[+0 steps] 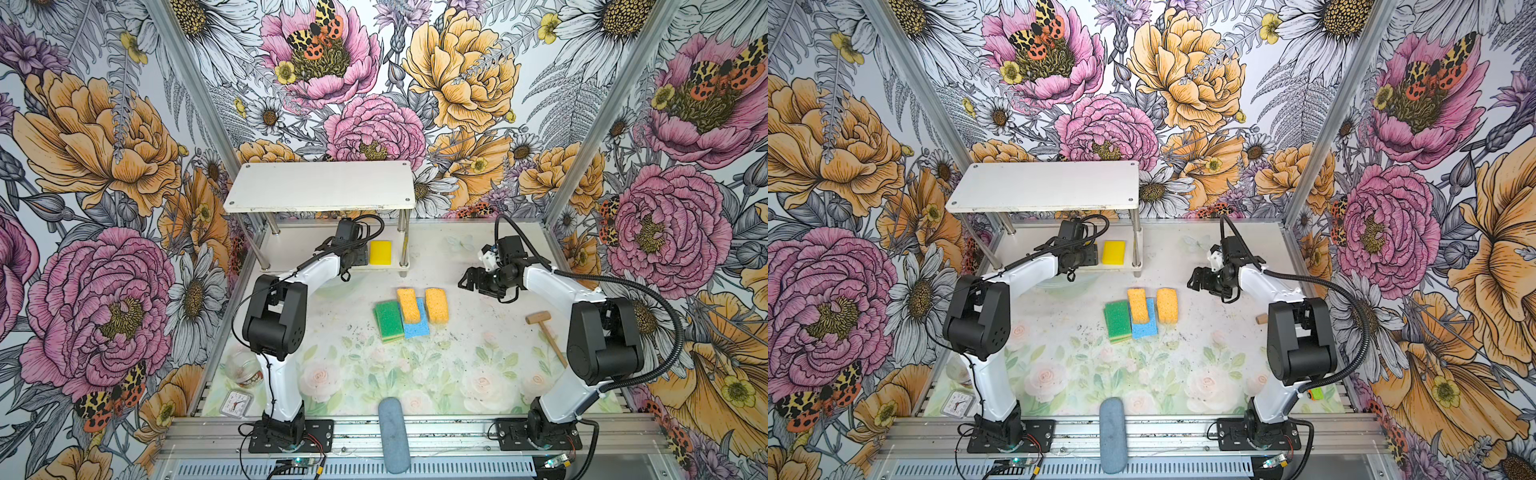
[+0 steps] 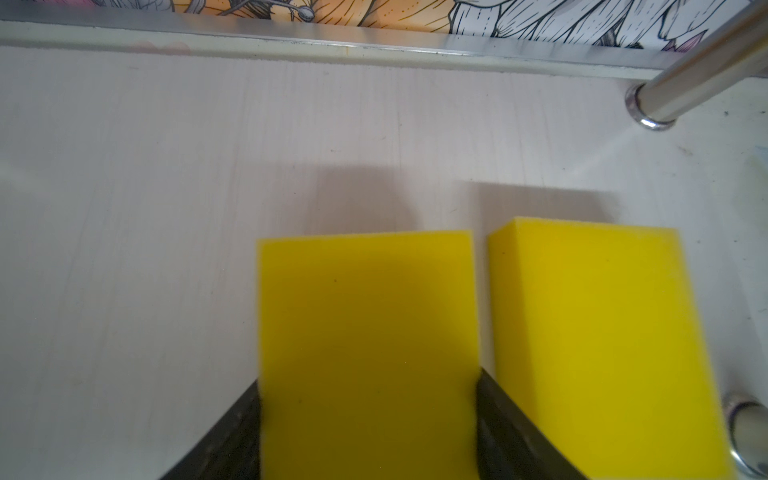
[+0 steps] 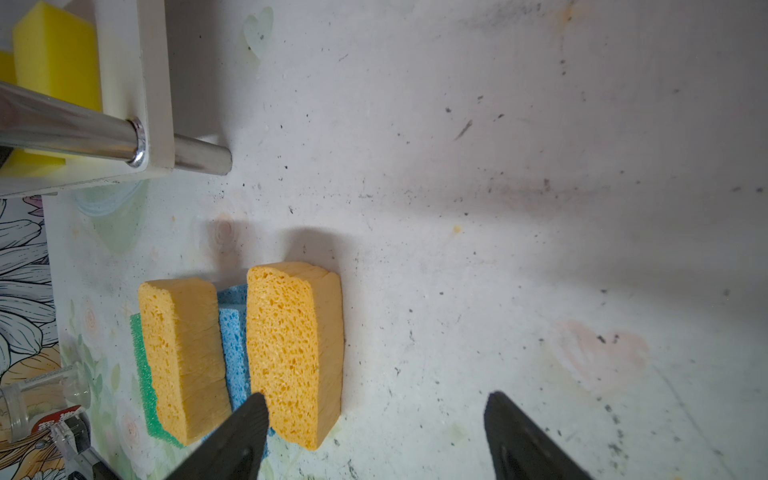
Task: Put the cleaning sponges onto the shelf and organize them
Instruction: 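Lower the yellow sponge onto the shelf beside the other yellow sponge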
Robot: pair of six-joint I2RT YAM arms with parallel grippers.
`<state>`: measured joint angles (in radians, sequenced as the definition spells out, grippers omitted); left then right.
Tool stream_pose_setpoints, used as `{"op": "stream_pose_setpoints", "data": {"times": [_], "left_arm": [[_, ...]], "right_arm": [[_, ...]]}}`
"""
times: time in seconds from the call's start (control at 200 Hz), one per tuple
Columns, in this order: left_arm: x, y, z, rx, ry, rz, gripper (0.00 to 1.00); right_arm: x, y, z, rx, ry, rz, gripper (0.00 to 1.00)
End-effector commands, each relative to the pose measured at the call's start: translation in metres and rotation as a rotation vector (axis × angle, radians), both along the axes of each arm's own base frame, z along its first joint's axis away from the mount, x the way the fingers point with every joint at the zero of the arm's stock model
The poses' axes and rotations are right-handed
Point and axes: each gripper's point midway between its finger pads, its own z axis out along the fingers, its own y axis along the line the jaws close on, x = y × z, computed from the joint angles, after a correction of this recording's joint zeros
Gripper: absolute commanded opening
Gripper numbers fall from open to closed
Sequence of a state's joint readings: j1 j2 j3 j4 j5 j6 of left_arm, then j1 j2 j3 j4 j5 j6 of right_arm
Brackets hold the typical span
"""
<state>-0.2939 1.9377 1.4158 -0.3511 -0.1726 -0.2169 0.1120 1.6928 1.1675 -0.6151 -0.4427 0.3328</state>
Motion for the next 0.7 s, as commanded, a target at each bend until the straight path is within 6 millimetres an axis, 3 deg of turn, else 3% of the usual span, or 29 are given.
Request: {"op": "stream_pose_setpoints", "data": {"times": [0.0,0.21,0.696], "left_arm": [[0.005,0.004,0.037,-0.019,-0.074,0.000,0.72],[0.006,0.002,0.043,-0.036,-0.091,-0.019,0.72],[0.006,-0.005,0.028,-0.078,-0.072,-0.056,0.72]], "right_arm": [[0.003,0.001,0.006,0.003,-0.032,0.002,0.84],[0.003,0.001,0.006,0.003,-0.029,0.001,0.84],[0.003,0.000,0.005,0.001,-0.026,-0.004,0.84]]}}
